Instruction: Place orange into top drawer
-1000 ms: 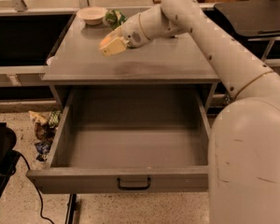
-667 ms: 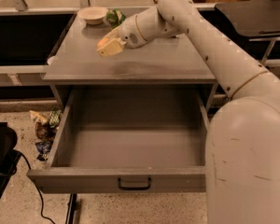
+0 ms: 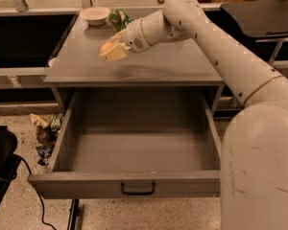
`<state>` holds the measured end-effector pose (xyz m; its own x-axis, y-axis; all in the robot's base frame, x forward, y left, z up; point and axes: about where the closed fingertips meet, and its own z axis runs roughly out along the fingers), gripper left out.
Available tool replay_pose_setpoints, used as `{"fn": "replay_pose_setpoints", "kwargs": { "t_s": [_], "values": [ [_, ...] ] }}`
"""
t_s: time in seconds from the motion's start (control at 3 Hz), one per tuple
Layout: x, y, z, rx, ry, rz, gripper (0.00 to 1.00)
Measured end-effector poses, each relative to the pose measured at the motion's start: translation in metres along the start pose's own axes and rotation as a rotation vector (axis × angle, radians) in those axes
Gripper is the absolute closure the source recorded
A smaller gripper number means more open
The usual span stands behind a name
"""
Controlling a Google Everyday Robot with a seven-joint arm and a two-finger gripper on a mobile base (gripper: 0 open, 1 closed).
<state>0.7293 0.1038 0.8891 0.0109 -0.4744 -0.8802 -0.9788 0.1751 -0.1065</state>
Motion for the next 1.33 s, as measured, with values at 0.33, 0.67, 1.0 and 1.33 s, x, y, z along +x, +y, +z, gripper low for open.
{"fn": "replay_pose_setpoints", "kwargs": {
  "t_s": [0.33,0.67,1.0,1.33],
  "values": [
    [-0.015,0.029,-0.023,0.043,-0.026,-0.061,1.00],
    [-0.020,0.070,-0.052,0.103,-0.063,-0.073,1.00],
    [0.028,0.123,-0.042,0.060,-0.017,0.015,1.00],
    [0.027,0.123,-0.042,0.060,-0.018,0.015,1.00]
  ]
}}
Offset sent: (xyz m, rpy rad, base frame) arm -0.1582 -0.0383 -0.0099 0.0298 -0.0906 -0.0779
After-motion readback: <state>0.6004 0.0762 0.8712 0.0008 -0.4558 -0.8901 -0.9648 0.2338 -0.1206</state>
